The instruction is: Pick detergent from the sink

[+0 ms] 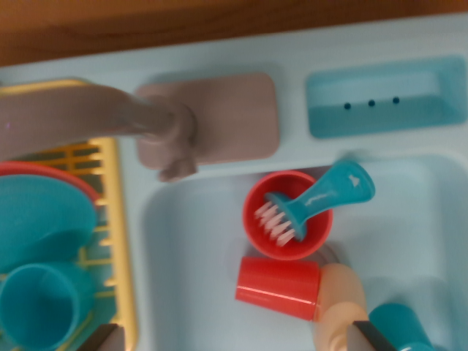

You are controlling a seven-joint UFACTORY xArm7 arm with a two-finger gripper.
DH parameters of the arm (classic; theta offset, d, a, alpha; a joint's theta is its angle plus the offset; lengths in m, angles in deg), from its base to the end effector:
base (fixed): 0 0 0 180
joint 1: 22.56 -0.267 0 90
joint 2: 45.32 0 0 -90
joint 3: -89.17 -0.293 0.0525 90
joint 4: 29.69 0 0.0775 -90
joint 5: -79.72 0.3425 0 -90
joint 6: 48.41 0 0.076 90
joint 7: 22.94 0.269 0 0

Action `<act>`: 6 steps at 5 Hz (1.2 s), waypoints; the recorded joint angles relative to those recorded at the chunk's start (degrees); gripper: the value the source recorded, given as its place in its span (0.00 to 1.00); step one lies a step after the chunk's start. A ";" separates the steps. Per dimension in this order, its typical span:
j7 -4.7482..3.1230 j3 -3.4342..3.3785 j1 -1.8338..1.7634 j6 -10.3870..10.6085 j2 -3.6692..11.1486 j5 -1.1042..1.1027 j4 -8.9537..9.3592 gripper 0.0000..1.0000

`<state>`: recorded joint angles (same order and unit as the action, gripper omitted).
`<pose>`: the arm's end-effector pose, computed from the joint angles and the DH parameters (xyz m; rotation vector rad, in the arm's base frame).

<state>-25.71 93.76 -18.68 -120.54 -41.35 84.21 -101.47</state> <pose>0.4723 -0.0521 0.2248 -3.0586 0.1935 0.1043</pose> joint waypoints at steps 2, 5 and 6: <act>-0.16 0.42 0.43 2.75 0.66 0.33 2.59 0.00; -0.31 0.83 0.86 5.42 1.31 0.65 5.09 0.00; -0.44 1.20 1.24 7.86 1.89 0.95 7.39 0.00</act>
<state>-26.16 94.96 -17.44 -112.68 -39.45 85.16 -94.08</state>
